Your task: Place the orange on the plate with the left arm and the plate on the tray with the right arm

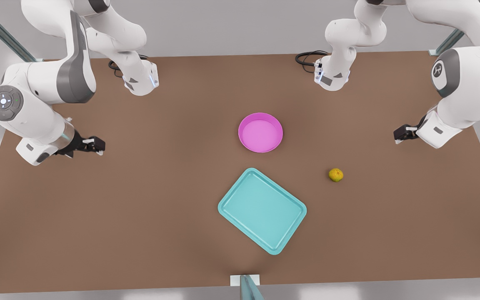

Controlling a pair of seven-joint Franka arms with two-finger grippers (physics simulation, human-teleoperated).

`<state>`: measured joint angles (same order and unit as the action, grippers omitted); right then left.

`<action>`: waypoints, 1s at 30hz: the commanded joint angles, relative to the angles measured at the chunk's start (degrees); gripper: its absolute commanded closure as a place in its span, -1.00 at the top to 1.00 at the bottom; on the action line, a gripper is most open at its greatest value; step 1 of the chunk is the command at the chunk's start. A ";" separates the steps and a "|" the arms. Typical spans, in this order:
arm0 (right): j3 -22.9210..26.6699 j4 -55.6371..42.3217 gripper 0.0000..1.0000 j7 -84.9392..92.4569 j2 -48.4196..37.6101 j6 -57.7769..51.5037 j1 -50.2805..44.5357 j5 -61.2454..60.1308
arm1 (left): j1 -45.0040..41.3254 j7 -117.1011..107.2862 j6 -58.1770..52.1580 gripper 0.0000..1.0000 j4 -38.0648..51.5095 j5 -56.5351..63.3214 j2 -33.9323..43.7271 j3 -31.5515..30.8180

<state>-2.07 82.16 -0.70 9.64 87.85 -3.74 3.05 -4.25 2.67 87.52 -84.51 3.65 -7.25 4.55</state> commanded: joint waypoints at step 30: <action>-0.22 0.20 1.00 -0.36 0.29 2.06 -0.47 -0.06 | -6.83 -4.25 48.62 1.00 -31.77 -1.10 -21.41 -2.18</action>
<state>-2.28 82.36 -1.01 9.99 89.96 -4.22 3.04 -10.95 0.30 134.27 -116.33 2.42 -28.62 2.37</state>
